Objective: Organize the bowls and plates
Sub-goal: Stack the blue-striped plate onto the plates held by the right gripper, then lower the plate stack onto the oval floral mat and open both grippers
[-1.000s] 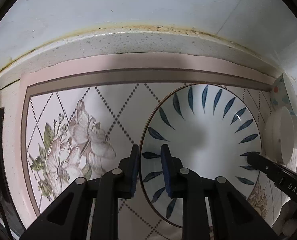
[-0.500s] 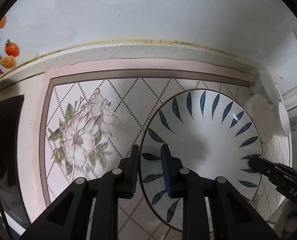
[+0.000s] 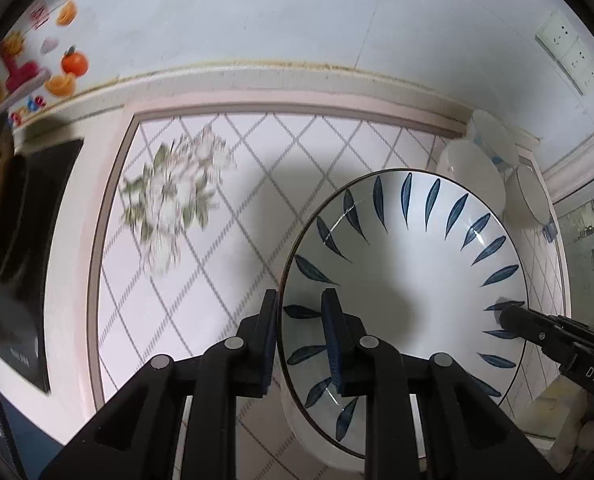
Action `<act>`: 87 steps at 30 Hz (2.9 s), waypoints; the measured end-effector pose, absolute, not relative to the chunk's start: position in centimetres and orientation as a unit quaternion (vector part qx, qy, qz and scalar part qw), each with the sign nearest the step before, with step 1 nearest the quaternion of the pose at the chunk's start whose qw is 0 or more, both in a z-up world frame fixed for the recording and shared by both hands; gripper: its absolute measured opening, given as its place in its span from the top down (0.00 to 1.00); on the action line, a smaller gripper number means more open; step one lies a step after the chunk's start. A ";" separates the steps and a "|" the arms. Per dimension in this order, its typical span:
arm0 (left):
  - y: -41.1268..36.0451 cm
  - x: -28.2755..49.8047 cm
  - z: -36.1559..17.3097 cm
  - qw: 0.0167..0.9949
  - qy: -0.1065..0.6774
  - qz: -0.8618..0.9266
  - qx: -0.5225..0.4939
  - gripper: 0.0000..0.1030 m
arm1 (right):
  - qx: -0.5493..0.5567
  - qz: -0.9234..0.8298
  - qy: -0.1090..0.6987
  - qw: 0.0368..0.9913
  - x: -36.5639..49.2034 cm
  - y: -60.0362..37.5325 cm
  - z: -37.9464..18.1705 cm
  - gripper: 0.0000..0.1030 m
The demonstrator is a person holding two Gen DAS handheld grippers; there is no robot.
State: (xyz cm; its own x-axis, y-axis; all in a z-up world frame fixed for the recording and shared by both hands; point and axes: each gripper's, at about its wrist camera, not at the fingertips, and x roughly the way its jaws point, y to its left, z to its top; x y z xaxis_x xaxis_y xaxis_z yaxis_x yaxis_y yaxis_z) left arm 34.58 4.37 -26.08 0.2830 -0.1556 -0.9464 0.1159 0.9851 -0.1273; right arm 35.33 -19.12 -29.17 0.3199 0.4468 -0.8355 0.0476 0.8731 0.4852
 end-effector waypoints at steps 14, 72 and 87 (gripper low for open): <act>3.4 29.4 -30.3 0.771 0.635 -0.047 -0.033 0.81 | 0.196 0.157 0.617 0.746 31.3 -19.7 -33.5 0.89; 0.7 19.8 -18.9 0.822 0.563 -0.085 0.002 0.78 | 0.150 0.121 0.610 0.769 23.4 -18.9 -22.7 0.64; 0.5 17.7 -15.6 0.822 0.563 -0.087 -0.021 0.70 | 0.162 0.123 0.573 0.794 18.2 -19.7 -15.0 0.43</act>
